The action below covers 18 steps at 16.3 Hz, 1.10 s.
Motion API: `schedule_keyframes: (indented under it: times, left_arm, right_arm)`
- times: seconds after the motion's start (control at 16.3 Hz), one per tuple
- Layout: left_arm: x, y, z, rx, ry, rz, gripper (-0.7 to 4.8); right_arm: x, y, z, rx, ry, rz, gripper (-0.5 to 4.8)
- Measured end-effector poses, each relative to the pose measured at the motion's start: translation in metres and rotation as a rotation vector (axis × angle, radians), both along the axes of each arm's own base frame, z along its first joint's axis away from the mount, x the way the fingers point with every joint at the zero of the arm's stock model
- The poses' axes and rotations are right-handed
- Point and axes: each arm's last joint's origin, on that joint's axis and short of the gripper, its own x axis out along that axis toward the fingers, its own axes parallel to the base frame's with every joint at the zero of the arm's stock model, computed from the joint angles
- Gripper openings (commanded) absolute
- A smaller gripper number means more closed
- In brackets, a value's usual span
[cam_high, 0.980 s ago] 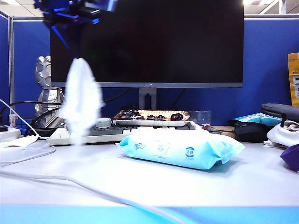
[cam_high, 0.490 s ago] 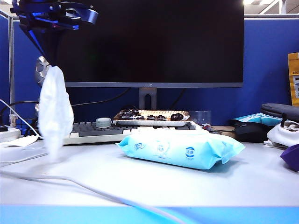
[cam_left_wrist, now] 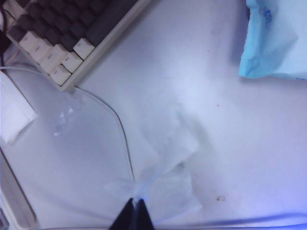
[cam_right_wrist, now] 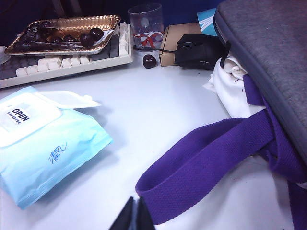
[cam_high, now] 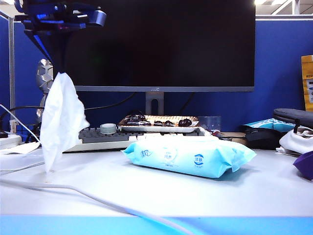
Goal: Pull out a wet wipe from the sky blue wet wipes packet and place it on the table.
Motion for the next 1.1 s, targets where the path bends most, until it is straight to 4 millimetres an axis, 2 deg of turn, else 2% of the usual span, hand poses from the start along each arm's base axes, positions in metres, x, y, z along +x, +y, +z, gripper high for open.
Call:
schedule_keyframes:
  times: [0.06, 0.12, 0.37, 0.55, 0.61, 0.74, 0.8, 0.98, 1.1]
  left_arm:
    - [0.0, 0.0, -0.001, 0.001, 0.004, 0.001, 3.61]
    - [0.0, 0.0, -0.001, 0.0, 0.003, 0.001, 4.61]
    - [0.0, 0.0, -0.001, -0.005, 0.002, 0.017, 4.56]
    - [0.0, 0.0, 0.005, -0.022, -0.018, 0.03, 3.26]
    - [0.0, 0.0, 0.011, -0.037, -0.041, 0.035, 2.45]
    - [-0.008, 0.004, 0.035, -0.083, -0.134, 0.045, 0.45]
    - [-0.018, 0.009, 0.058, -0.121, -0.23, 0.066, 0.45]
    - [-0.038, 0.021, 0.089, -0.127, -0.359, 0.112, 0.15]
    - [-0.068, 0.036, 0.121, -0.162, -0.488, 0.145, 0.15]
  right_arm:
    - [0.0, 0.0, 0.0, 0.0, 0.0, 0.0, -0.04]
    - [0.0, 0.0, 0.0, 0.0, 0.0, 0.0, -0.04]
    - [0.0, 0.0, 0.0, 0.0, 0.0, 0.0, -0.04]
    - [0.0, 0.0, 0.0, 0.0, 0.0, 0.0, -0.04]
    - [0.0, 0.0, 0.0, 0.0, 0.0, 0.0, -0.04]
    - [0.0, 0.0, 0.0, 0.0, 0.0, 0.0, -0.04]
    - [0.0, 0.0, 0.0, 0.0, 0.0, 0.0, -0.04]
    - [0.0, 0.0, 0.0, 0.0, 0.0, 0.0, -0.04]
    - [0.0, 0.0, 0.0, 0.0, 0.0, 0.0, -0.04]
